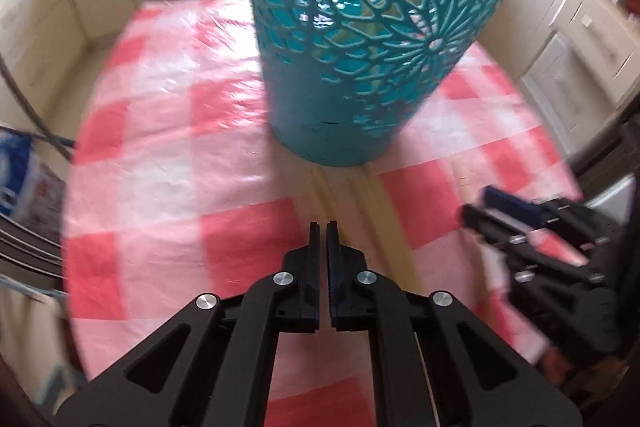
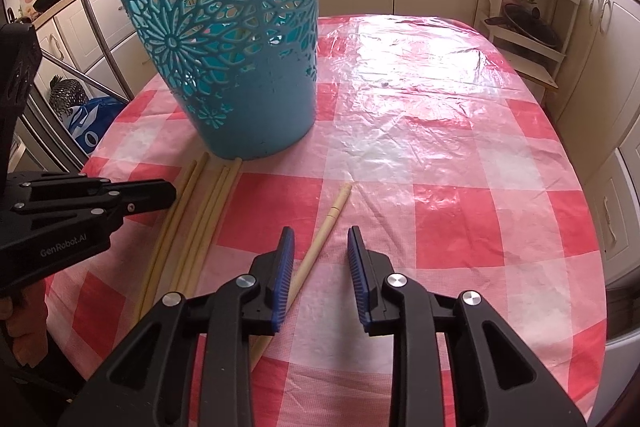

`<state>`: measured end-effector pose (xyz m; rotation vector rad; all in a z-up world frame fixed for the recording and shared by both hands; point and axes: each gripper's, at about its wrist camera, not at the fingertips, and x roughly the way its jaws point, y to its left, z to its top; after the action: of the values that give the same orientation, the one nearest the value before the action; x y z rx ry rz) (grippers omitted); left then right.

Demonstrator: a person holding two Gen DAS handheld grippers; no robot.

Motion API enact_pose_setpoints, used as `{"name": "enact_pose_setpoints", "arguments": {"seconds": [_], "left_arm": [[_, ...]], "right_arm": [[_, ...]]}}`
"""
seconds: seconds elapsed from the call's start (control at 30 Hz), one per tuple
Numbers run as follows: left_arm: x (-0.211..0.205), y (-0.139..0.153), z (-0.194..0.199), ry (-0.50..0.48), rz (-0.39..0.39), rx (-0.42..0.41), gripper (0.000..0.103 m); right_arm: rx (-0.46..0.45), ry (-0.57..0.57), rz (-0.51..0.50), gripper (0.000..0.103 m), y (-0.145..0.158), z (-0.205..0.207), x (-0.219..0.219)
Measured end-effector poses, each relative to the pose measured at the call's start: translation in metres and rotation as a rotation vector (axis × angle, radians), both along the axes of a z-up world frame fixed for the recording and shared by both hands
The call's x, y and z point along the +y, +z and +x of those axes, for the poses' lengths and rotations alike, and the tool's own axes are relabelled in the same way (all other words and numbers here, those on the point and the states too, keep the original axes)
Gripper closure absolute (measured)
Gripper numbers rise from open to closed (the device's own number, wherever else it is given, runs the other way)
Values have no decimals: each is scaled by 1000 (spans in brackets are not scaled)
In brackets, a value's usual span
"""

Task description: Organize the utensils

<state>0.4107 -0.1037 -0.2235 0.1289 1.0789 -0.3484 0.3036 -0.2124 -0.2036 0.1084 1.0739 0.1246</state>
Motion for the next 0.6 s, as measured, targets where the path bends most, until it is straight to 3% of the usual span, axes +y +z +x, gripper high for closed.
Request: {"name": "enact_pose_setpoints", "arguments": {"seconds": [0.2,0.3,0.47,0.6], "left_arm": [[6,-1,4,29,-58,37,100],[12,4,4,47,-122,36,99],[10,-1,3,47,-136,63,94],[2,-3,0,45,-69,33,91]], "right_arm": [[1,4,-6,73,0,2,2],[2,1,-1,73,0,1,0],[3,1,1,71,0,1,0],[4,3,2,71,1,1,-1]]}}
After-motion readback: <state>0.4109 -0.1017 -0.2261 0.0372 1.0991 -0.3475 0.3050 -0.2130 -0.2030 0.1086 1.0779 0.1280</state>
